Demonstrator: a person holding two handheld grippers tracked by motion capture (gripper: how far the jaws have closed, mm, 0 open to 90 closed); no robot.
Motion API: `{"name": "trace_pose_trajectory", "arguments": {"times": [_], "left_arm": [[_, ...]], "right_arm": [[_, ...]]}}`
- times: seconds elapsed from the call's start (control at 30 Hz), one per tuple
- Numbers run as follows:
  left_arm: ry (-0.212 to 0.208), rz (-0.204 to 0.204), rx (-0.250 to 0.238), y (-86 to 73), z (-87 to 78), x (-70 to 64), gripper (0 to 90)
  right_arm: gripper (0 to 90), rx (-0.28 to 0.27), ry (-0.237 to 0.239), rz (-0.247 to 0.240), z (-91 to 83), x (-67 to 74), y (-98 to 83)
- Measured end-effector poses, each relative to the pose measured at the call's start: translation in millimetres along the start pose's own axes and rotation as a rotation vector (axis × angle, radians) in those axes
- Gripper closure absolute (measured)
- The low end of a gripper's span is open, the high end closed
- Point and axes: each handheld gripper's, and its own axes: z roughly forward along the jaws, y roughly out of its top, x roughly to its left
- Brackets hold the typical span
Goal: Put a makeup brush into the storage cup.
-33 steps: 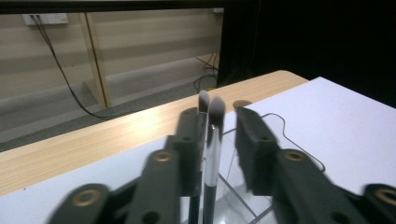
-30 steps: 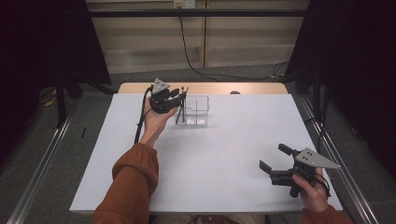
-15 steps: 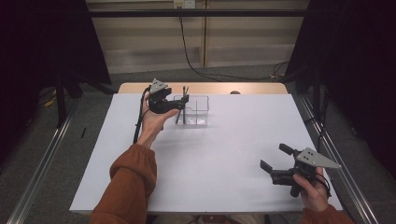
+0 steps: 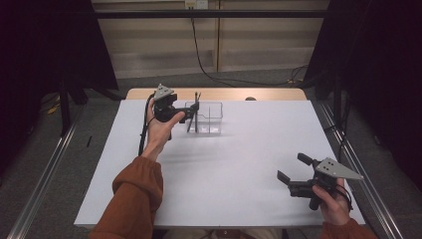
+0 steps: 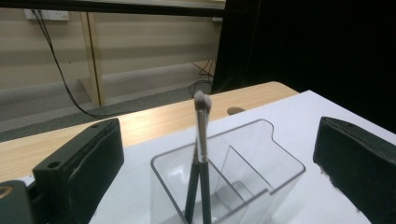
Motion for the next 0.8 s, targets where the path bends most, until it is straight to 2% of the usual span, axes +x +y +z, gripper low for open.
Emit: {"name": "trace_pose_trajectory", "arguments": {"times": [0.03, 0.13, 0.17, 0.27, 0.37, 0.43, 0.53, 0.67, 0.8], "left_arm": [[0.005, 0.000, -0.004, -1.1, -1.1, -0.8, 1.8], [0.003, 0.036, 0.005, -0.9, -6.7, -5.1, 1.8], [-0.001, 0.028, 0.007, -0.3, -9.0, -6.3, 1.9], [-0.017, 0.044, -0.021, 1.2, -17.3, -8.3, 1.9], [-0.027, 0.019, -0.040, 2.7, -25.7, -8.4, 1.8], [-0.015, 0.029, -0.038, 2.4, -31.8, -7.4, 2.0], [-0.001, 0.020, -0.054, 0.6, -40.5, -5.5, 2.0], [-0.004, 0.018, -0.056, -1.1, -53.3, -5.0, 1.8], [-0.002, 0.036, -0.058, -2.7, -63.2, -6.1, 1.8]], "right_arm": [[0.3, -0.001, -0.001, -0.002, 0.1, -0.2, 0.1], [0.3, 0.004, 0.000, -0.005, 0.7, 0.5, 0.6], [0.3, 0.001, -0.001, -0.003, 1.3, 1.4, 0.7], [0.3, 0.006, 0.003, -0.011, 1.4, 2.7, 1.4], [0.3, 0.000, -0.001, -0.007, 0.6, 3.4, 1.8], [0.3, 0.000, -0.006, -0.008, 0.3, 3.3, 1.7], [0.3, -0.003, -0.008, -0.010, 0.0, 3.1, 1.9], [0.3, -0.004, -0.008, -0.012, 0.4, 3.4, 2.0], [0.2, -0.005, -0.010, -0.012, 0.5, 3.4, 2.1]]}}
